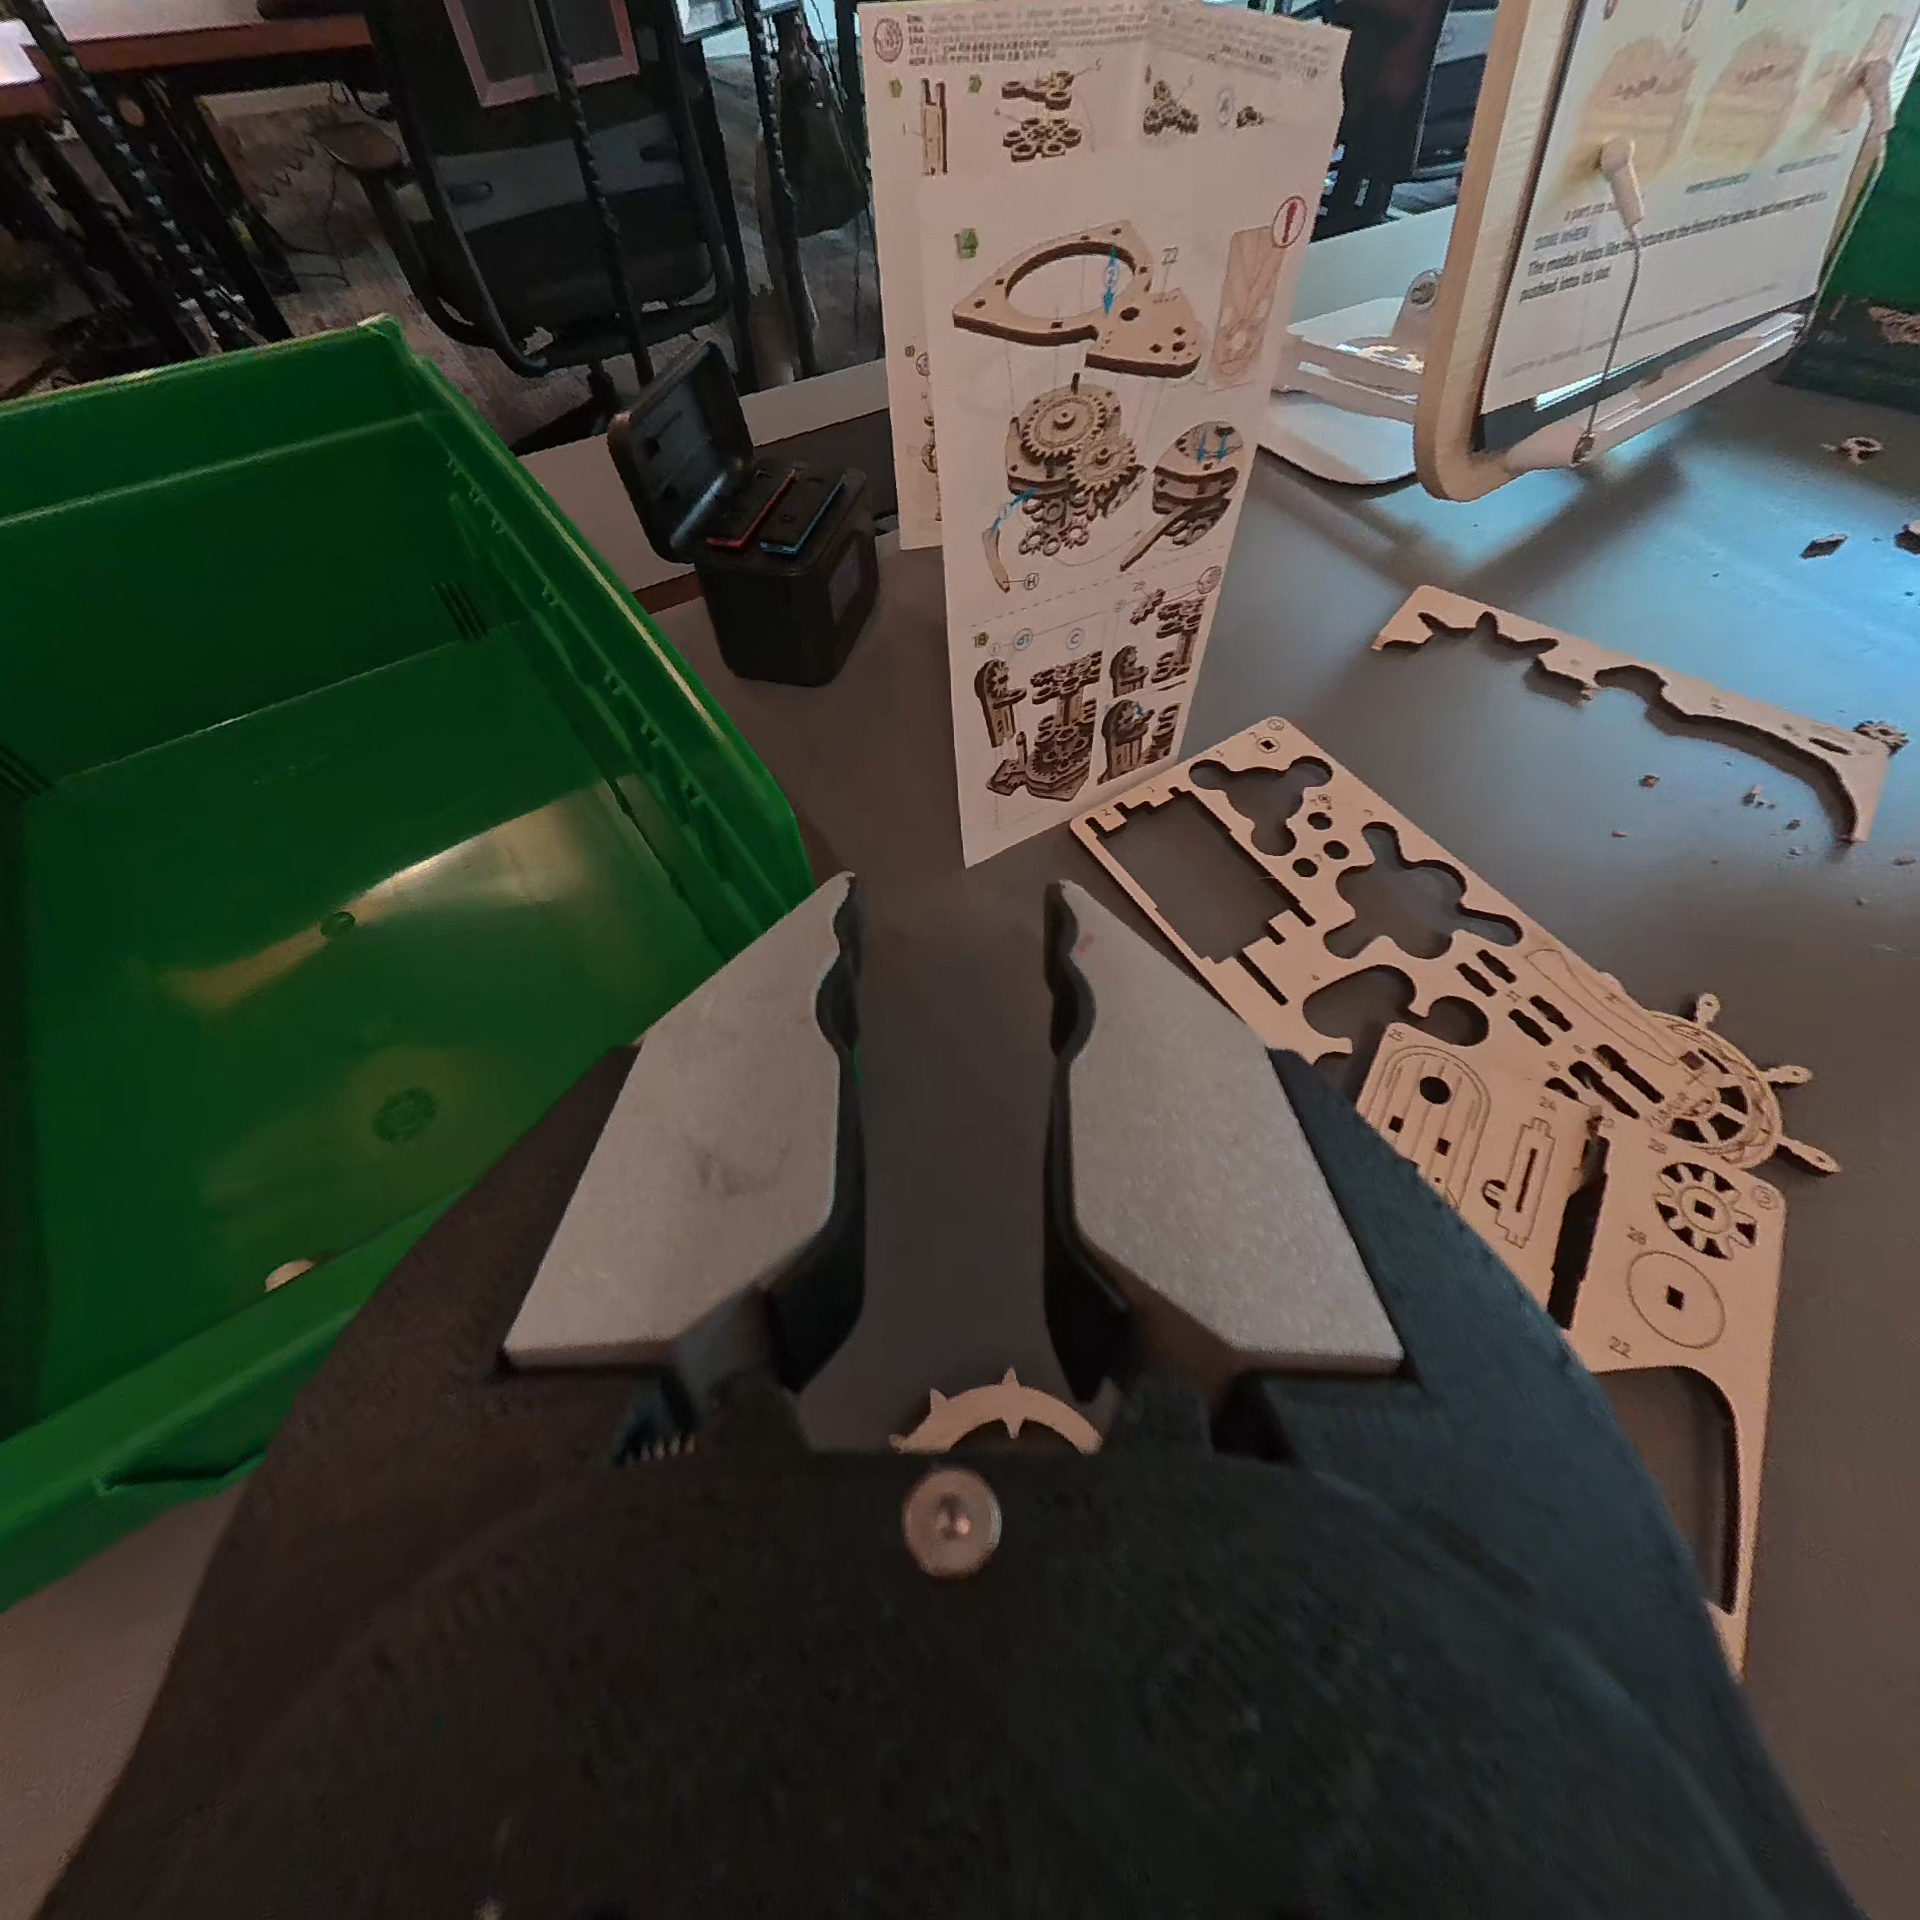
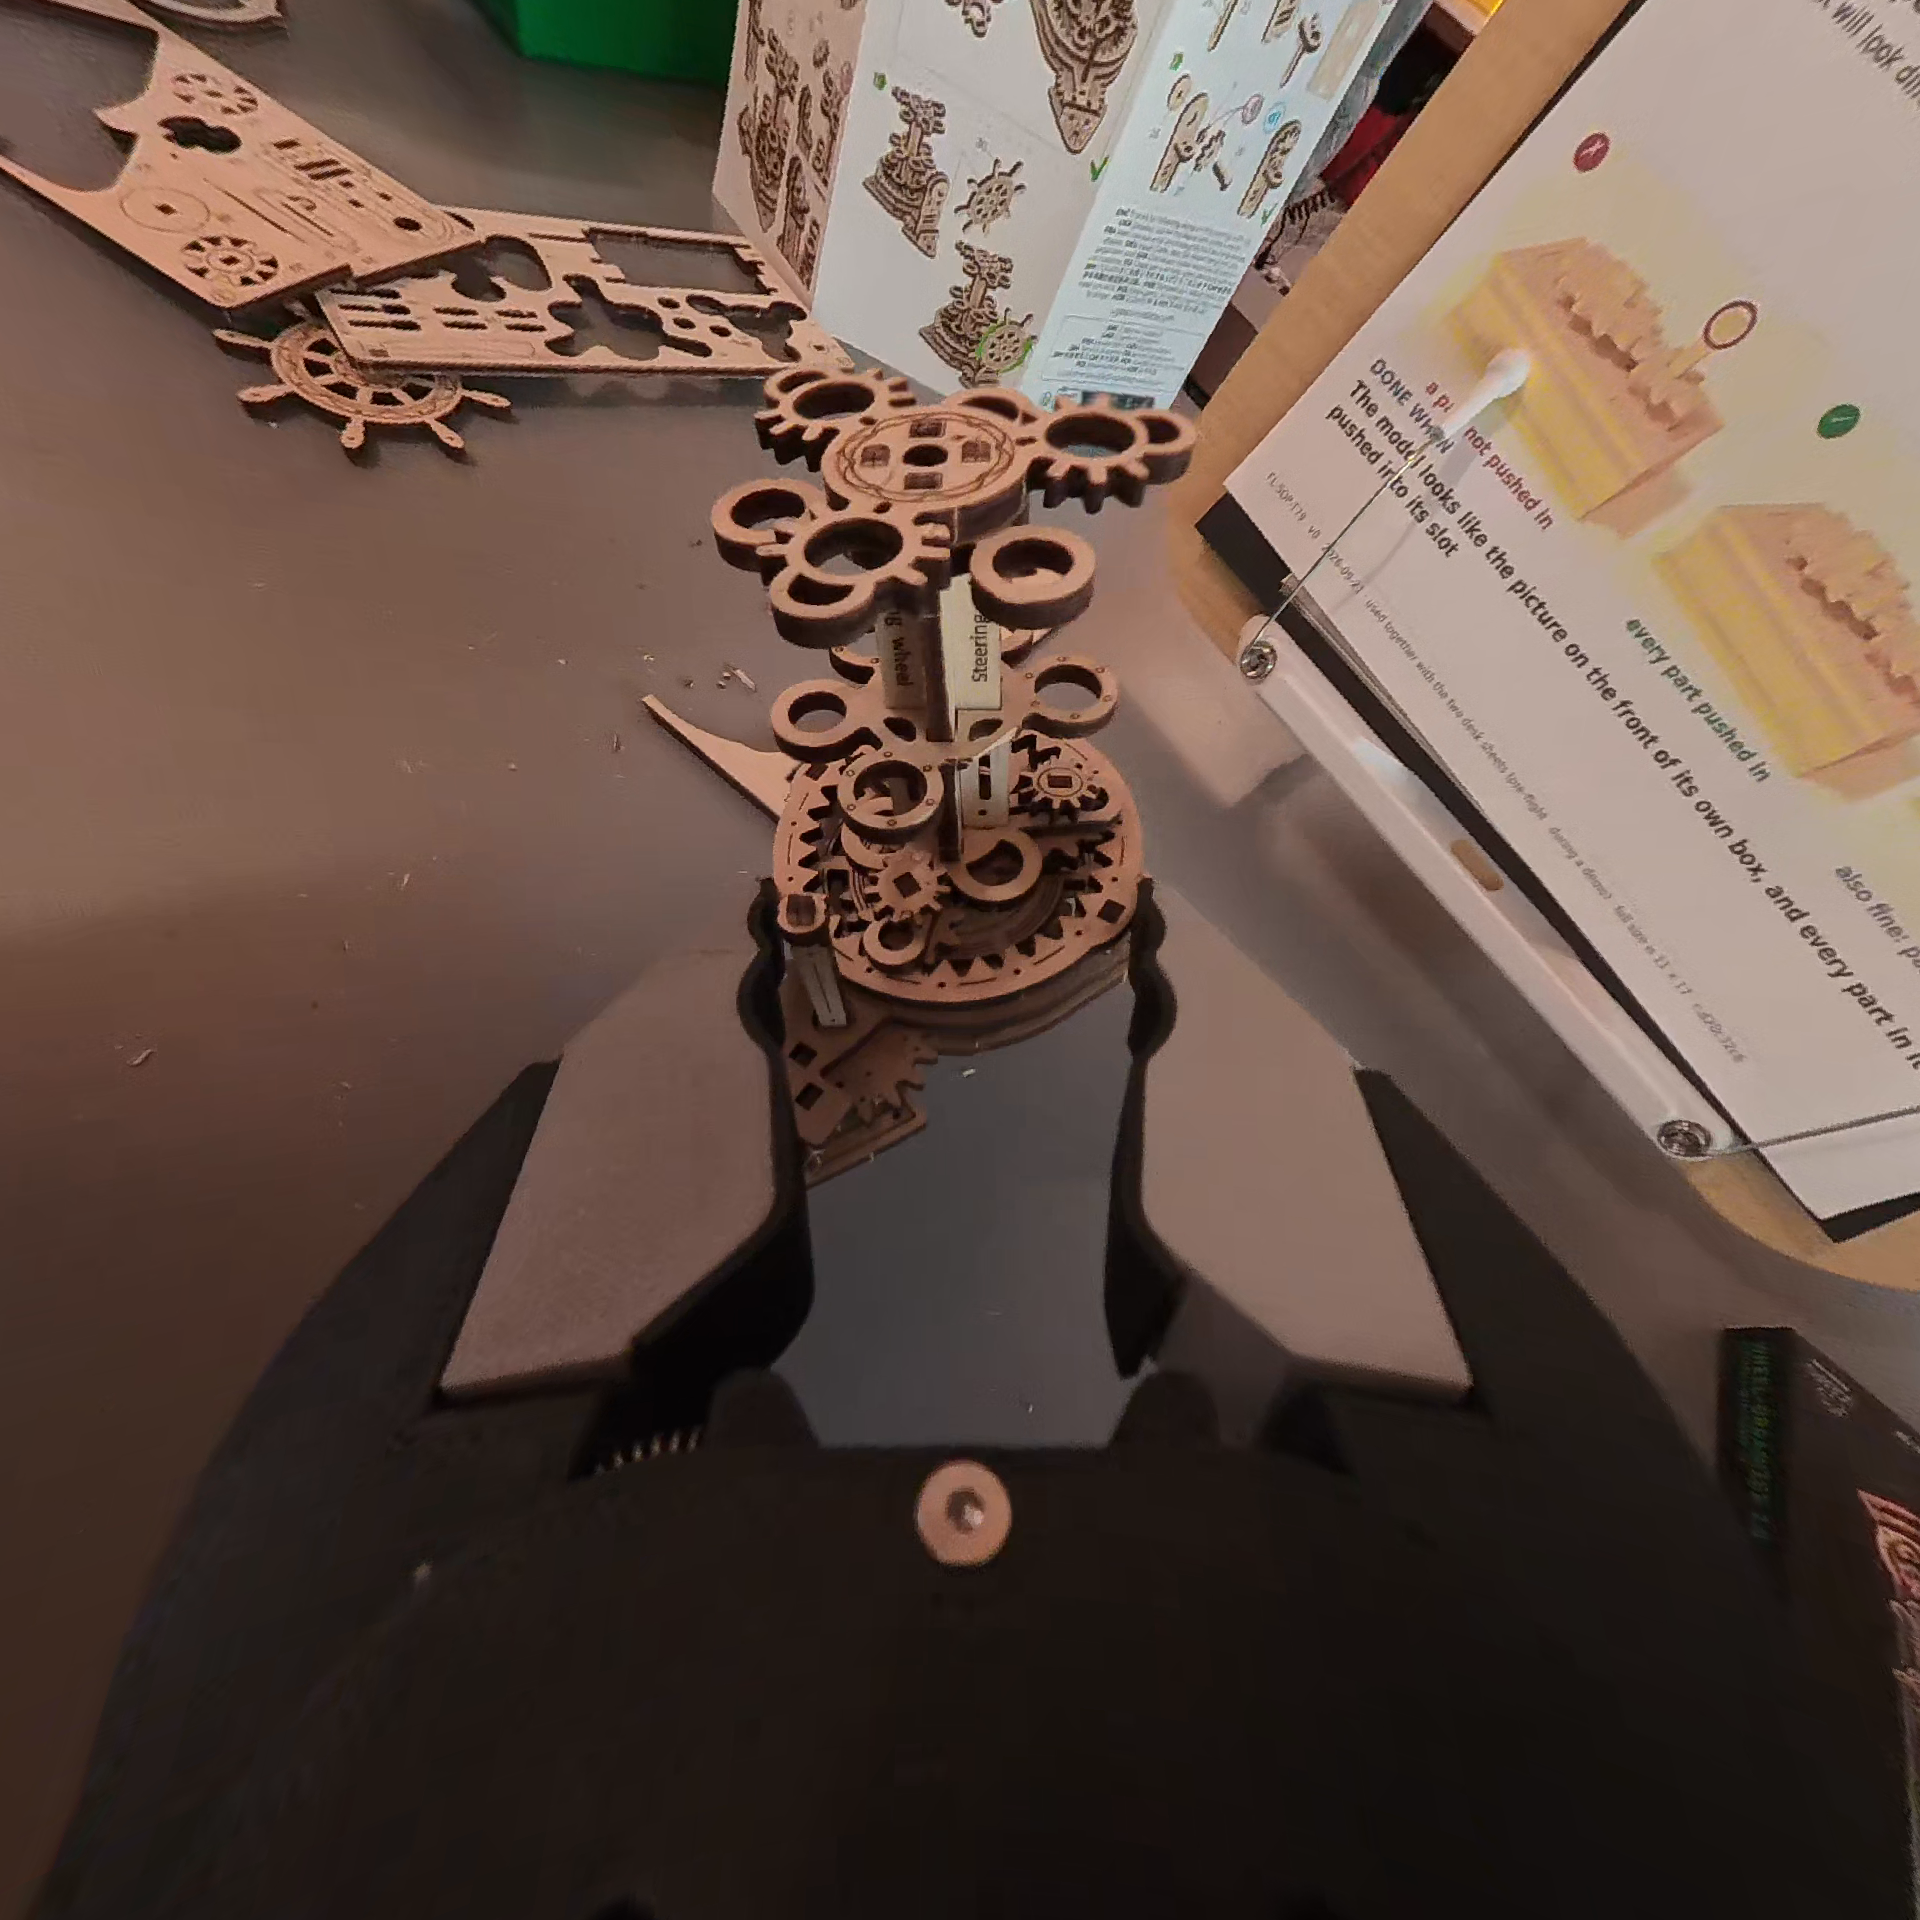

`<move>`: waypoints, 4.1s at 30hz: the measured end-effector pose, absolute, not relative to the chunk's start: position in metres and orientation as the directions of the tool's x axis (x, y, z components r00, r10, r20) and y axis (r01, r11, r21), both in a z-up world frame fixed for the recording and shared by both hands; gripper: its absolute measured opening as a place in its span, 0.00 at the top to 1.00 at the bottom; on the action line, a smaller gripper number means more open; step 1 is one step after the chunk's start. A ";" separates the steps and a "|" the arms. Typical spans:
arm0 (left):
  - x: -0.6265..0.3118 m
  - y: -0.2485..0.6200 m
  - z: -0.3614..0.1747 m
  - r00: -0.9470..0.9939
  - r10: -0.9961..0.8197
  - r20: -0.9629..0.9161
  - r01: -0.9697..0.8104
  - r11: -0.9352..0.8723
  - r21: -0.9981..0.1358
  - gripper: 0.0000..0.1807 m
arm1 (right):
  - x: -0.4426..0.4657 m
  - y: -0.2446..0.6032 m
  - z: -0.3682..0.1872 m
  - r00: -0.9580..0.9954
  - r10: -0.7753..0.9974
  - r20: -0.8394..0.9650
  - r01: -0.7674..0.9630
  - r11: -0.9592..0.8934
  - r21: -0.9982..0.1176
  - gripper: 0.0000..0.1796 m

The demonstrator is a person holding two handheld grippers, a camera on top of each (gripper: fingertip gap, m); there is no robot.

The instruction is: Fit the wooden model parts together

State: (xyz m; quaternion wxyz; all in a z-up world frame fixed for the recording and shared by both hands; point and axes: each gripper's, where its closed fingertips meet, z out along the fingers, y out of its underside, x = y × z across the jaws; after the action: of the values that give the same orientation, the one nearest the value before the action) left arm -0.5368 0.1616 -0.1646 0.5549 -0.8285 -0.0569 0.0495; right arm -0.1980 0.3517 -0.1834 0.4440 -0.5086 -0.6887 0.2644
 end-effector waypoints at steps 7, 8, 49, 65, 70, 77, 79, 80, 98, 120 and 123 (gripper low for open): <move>-0.537 0.160 -0.161 0.988 0.151 -0.017 0.040 -0.366 -0.930 0.82 | -0.198 0.348 -0.179 -0.110 0.966 0.233 0.428 0.258 -0.866 0.64; -0.537 0.160 -0.161 0.988 0.151 -0.018 0.039 -0.366 -0.930 0.82 | -0.198 0.346 -0.178 -0.121 0.974 0.192 0.418 0.226 -0.880 0.64; -0.522 0.169 -0.172 0.949 0.080 -0.306 -0.234 -0.472 -0.850 0.84 | -0.204 0.314 -0.165 -0.361 0.874 -0.325 0.353 -0.194 -0.915 0.64; -0.523 0.170 -0.177 0.949 0.081 -0.304 -0.229 -0.483 -0.845 0.84 | -0.208 0.343 -0.187 -0.100 0.926 0.363 0.445 0.368 -0.816 0.64; -0.524 0.170 -0.175 0.948 0.085 -0.305 -0.230 -0.479 -0.847 0.85 | -0.208 0.343 -0.188 -0.101 0.936 0.336 0.442 0.345 -0.828 0.64; -0.525 0.169 -0.176 0.947 0.086 -0.309 -0.232 -0.483 -0.844 0.85 | -0.209 0.341 -0.189 -0.112 0.953 0.282 0.438 0.302 -0.847 0.64; -0.525 0.169 -0.174 0.946 0.088 -0.311 -0.233 -0.480 -0.846 0.85 | -0.210 0.341 -0.189 -0.112 0.954 0.277 0.439 0.298 -0.848 0.64; -0.525 0.168 -0.174 0.947 0.089 -0.310 -0.232 -0.478 -0.847 0.85 | -0.210 0.341 -0.190 -0.113 0.955 0.274 0.438 0.296 -0.849 0.64; -0.525 0.169 -0.175 0.945 0.087 -0.315 -0.237 -0.484 -0.843 0.85 | -0.210 0.341 -0.189 -0.110 0.965 0.239 0.434 0.263 -0.861 0.64; -0.524 0.169 -0.176 0.943 0.082 -0.321 -0.243 -0.488 -0.838 0.85 | -0.206 0.343 -0.171 -0.149 0.983 -0.110 0.341 -0.053 -0.939 0.64; -0.524 0.169 -0.176 0.943 0.081 -0.322 -0.244 -0.490 -0.837 0.85 | -0.205 0.341 -0.167 -0.183 0.962 -0.202 0.321 -0.136 -0.937 0.64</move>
State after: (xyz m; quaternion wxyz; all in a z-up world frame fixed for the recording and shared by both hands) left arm -0.5240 0.1691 -0.1762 0.5028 -0.8478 0.0479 0.1617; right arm -0.2055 0.3413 -0.1667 0.3150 -0.5561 -0.5768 0.5087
